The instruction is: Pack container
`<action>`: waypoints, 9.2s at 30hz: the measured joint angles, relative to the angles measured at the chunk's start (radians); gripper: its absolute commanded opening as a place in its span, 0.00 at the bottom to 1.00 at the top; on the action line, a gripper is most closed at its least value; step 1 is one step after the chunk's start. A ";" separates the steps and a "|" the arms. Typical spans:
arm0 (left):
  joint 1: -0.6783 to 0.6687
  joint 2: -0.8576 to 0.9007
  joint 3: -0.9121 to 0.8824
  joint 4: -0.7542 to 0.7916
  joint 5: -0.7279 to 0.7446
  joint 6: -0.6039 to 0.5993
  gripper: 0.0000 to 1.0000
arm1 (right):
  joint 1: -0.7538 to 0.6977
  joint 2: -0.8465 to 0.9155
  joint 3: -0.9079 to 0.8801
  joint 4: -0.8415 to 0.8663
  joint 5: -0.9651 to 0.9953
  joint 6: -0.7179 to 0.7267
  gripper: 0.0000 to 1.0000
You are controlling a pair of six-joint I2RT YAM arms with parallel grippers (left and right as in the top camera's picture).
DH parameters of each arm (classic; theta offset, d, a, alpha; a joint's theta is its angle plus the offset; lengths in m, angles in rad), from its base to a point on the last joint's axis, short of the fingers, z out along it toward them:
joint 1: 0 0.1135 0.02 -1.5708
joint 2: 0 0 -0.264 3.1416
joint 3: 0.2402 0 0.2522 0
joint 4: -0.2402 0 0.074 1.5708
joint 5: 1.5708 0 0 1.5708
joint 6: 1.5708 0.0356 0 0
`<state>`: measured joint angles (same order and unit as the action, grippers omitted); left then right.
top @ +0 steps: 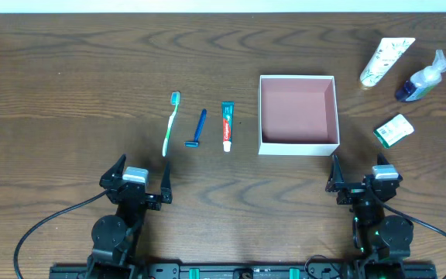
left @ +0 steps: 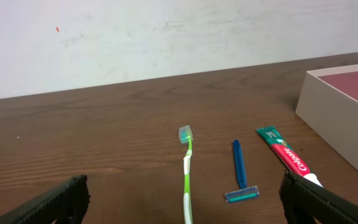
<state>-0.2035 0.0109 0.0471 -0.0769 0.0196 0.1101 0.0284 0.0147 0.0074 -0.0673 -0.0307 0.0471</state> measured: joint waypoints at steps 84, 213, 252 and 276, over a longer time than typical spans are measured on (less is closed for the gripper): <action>0.000 -0.001 -0.002 0.004 0.000 0.000 0.98 | -0.099 1.708 1.891 -0.795 -0.411 0.245 0.99; 0.000 -0.001 -0.002 0.004 0.000 0.000 0.98 | -0.262 2.092 2.124 -0.962 -0.102 1.033 0.01; 0.000 -0.001 -0.002 0.004 0.000 0.000 0.98 | 0.239 1.817 2.124 -1.301 -0.065 0.371 0.01; 0.000 -0.001 -0.002 0.004 0.000 0.000 0.98 | 0.253 2.074 2.124 -1.222 -0.073 0.370 0.02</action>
<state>-0.2035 0.0101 0.0452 -0.0727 0.0196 0.1104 0.2813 2.0892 2.1315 -1.2896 -0.1040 0.4168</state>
